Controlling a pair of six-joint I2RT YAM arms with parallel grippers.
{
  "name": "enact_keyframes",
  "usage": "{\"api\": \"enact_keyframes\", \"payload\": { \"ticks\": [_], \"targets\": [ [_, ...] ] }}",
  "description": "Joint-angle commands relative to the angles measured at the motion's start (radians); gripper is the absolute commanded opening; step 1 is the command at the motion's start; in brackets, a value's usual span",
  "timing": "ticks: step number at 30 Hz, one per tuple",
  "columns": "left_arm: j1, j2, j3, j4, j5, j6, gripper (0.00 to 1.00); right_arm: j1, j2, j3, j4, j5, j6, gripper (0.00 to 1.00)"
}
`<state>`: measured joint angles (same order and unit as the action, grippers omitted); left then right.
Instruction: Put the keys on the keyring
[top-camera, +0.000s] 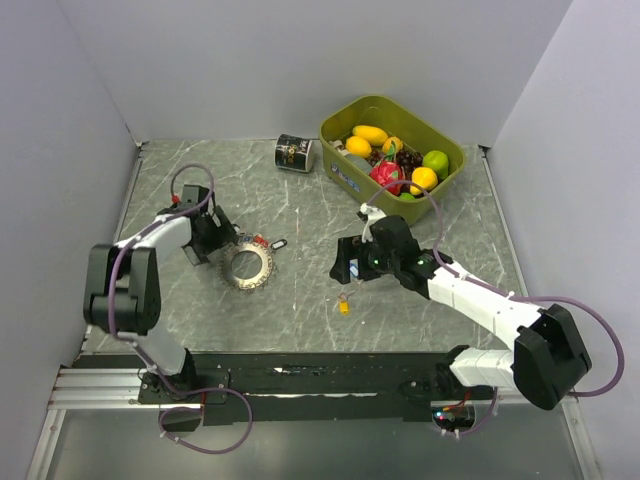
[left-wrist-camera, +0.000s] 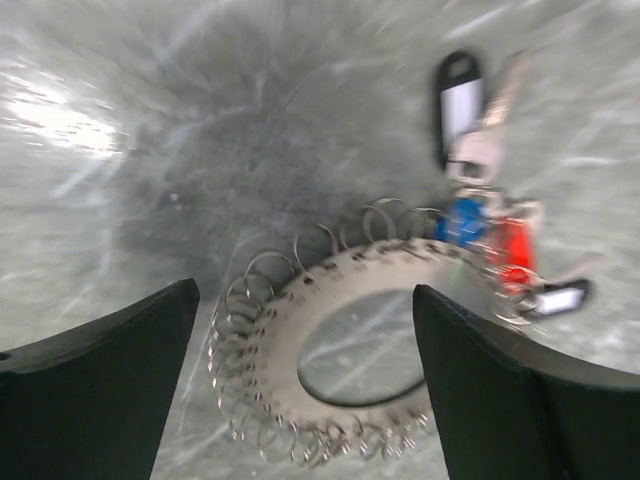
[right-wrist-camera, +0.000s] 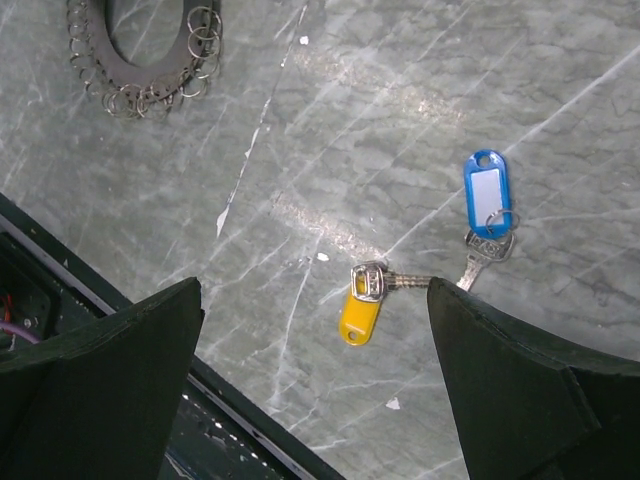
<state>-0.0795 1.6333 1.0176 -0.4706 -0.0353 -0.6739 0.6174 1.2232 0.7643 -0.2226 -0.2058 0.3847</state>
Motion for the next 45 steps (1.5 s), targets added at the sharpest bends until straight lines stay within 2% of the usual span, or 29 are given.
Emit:
{"api": "enact_keyframes", "payload": {
  "ticks": [1,6,13,19,22,28,33,40,45],
  "targets": [
    [-0.002,0.077,0.006,0.013,0.048,-0.042,0.91,0.010,-0.002,0.058,0.008,-0.006,-0.006,1.00],
    [-0.002,0.112,-0.010,0.055,0.096,0.003,0.80,0.010,-0.010,0.041,0.012,0.005,-0.007,1.00],
    [-0.042,0.106,-0.069,0.133,0.222,0.023,0.77,0.010,0.036,0.067,0.011,-0.001,-0.013,1.00],
    [-0.167,0.097,-0.053,0.148,0.232,0.014,0.78,0.013,0.061,0.084,0.019,-0.004,-0.009,1.00],
    [-0.215,0.092,-0.028,0.135,0.186,0.008,0.80,0.012,0.075,0.096,0.014,0.000,-0.012,1.00],
    [-0.217,0.002,-0.007,0.060,0.068,0.023,0.82,0.013,0.117,0.130,0.012,-0.001,-0.017,1.00],
    [-0.217,-0.059,-0.027,0.030,0.063,0.017,0.83,0.015,0.225,0.182,0.025,-0.007,-0.017,1.00],
    [-0.212,-0.093,-0.131,0.058,0.087,-0.013,0.83,0.022,0.475,0.381,-0.014,-0.027,-0.004,0.99],
    [-0.212,-0.101,-0.204,0.124,0.133,-0.047,0.82,0.054,0.659,0.541,-0.067,-0.066,0.005,0.85]
  ]
}}
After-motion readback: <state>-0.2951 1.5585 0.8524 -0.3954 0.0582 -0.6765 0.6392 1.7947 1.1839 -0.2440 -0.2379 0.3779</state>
